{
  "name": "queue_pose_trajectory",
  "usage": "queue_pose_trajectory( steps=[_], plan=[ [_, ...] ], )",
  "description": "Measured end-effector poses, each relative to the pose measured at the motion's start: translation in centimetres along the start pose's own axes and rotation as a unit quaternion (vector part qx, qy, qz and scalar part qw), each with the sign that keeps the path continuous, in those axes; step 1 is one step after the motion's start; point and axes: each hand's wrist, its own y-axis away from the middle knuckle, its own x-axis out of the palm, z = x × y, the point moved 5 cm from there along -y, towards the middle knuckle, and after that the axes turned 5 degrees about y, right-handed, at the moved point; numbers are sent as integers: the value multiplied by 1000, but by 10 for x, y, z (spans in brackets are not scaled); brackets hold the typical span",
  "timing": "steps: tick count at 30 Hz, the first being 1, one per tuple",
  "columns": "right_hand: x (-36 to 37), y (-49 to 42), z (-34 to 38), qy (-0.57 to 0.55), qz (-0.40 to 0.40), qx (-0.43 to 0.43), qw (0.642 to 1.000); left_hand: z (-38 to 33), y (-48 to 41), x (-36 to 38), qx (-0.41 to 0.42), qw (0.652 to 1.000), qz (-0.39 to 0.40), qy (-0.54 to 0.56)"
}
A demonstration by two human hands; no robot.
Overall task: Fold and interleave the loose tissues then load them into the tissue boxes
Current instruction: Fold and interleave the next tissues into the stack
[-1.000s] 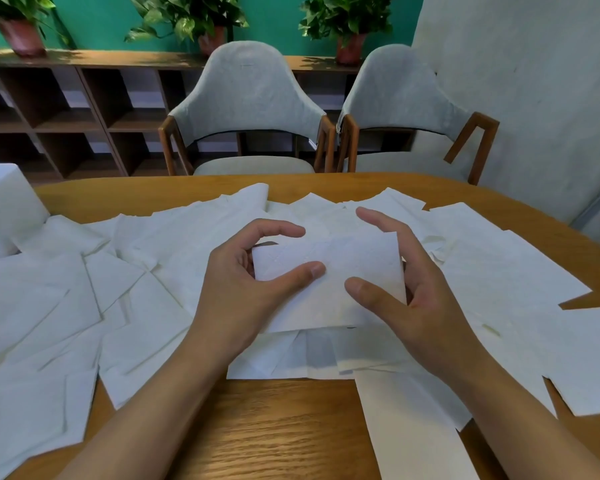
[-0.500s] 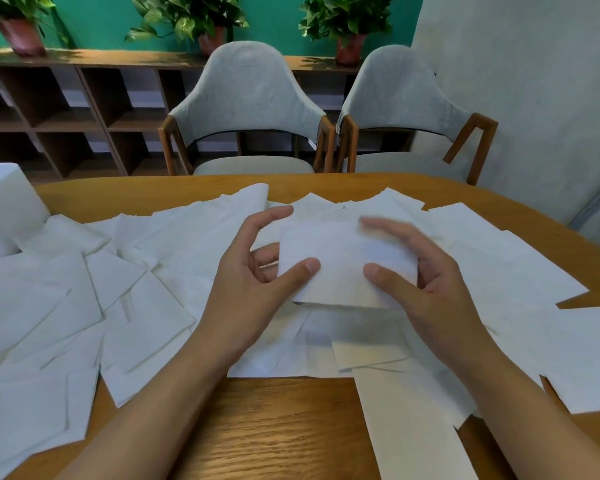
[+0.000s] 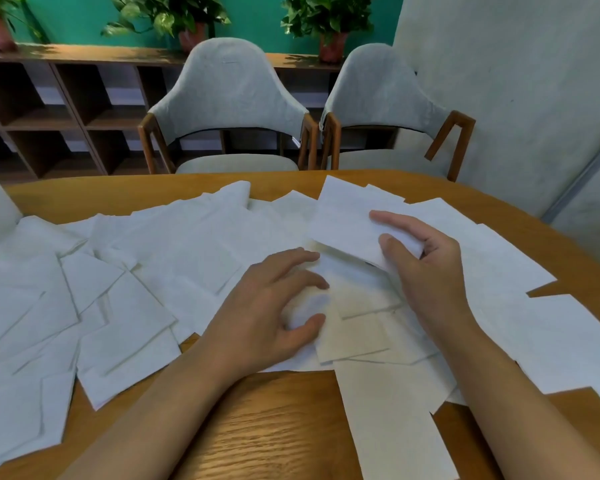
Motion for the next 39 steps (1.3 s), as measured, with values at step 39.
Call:
queue_pose_trajectory(
  steps=[39],
  plan=[
    [12,10,0,40,137,-140,980,12,-4,-29,-252,802,-232,489]
  ],
)
